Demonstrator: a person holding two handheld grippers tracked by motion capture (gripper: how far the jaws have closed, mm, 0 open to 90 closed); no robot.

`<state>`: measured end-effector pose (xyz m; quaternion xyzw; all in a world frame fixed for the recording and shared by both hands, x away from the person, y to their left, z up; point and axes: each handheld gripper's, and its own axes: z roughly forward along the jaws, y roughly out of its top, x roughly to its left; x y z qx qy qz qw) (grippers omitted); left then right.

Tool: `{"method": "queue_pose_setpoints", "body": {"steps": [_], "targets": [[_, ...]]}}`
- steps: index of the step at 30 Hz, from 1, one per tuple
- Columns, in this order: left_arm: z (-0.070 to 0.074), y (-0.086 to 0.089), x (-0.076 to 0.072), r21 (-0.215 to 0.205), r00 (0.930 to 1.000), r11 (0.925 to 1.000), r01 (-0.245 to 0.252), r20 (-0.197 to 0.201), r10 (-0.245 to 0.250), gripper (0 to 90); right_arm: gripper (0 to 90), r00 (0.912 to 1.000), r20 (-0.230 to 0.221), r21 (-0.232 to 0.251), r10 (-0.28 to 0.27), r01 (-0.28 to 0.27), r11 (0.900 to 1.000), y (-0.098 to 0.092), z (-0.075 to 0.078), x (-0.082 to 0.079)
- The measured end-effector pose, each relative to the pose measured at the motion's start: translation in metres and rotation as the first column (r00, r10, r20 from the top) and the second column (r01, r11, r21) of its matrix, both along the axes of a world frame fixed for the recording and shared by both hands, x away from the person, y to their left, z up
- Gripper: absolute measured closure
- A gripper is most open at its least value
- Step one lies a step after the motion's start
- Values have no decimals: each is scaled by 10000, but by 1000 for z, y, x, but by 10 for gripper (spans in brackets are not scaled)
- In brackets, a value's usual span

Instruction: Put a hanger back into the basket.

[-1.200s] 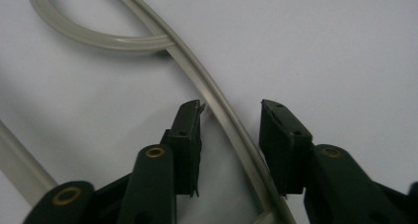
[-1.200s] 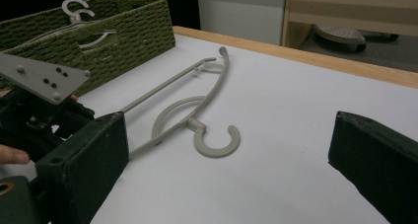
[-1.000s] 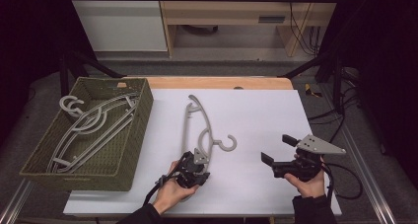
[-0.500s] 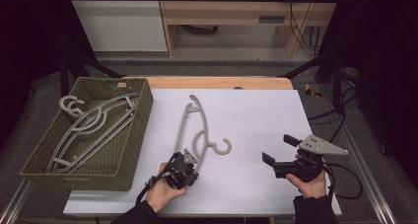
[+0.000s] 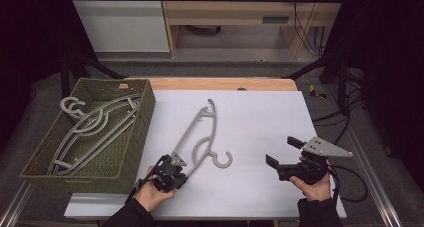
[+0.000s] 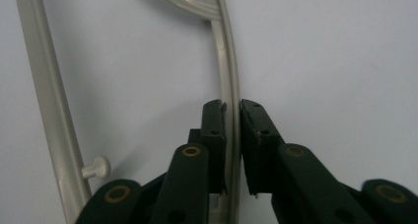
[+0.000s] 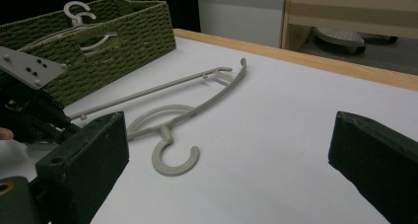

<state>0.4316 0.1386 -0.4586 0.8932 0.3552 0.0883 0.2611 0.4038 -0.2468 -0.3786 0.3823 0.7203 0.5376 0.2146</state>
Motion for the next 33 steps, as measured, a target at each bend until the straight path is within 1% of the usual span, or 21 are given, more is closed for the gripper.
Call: {"method": "queue_pose_setpoints", "body": {"steps": [1,2,3,6,8,12,14,15,18,20,22,23,25,30,31,33], "targets": [[0,-2,1,-45,10000,10000,29,40,-28,697,22,10000,8,17,-12,12,10000,0,0,0],[0,-5,3,-57,9999,10000,63,100,-63,682,22,10000,3,3,-27,27,10000,0,0,0],[0,-8,6,-116,9998,9998,160,72,-159,667,22,10000,-7,5,-12,12,10000,0,0,0],[0,-17,13,-1,9998,9999,128,159,-128,663,22,10000,-12,-61,33,-33,10000,1,-1,1],[-1,-21,18,109,9998,9999,78,163,-79,682,22,10000,2,-83,55,-55,10000,1,-1,1],[0,-23,24,45,10000,10000,25,26,-25,704,22,10000,-30,-49,15,-16,10000,2,-1,2],[1,-23,27,102,9998,9999,117,-148,-116,703,22,10000,-39,-44,20,-20,10000,2,-1,2],[1,-24,28,146,9998,9998,135,-148,-133,703,22,10000,-33,-81,61,-61,9999,2,-1,2],[3,-27,30,422,9995,9991,52,-314,-39,717,22,10000,-38,-95,71,-71,9999,2,-1,2],[3,-29,30,588,9994,9982,-126,-319,145,755,22,10000,-23,-101,67,-67,9999,2,-1,2],[3,-31,29,755,9994,9969,-233,-237,252,794,22,10000,-41,-38,45,-45,10000,3,-1,1],[4,-32,29,792,9993,9965,-269,-243,289,799,22,10000,-35,-17,27,-28,10000,3,0,1],[3,-33,29,751,9990,9965,-365,-241,384,805,22,10000,-12,-45,87,-87,10000,3,0,0],[4,-29,28,650,9996,9977,-203,-195,216,820,22,10000,-25,-23,59,-59,10000,1,0,1],[4,-28,28,596,9996,9980,-190,-215,204,821,22,10000,-23,-38,75,-75,10000,1,0,1],[6,-25,26,353,9995,9994,-46,-307,57,821,22,10000,-45,-24,58,-58,10000,0,0,1]]}}
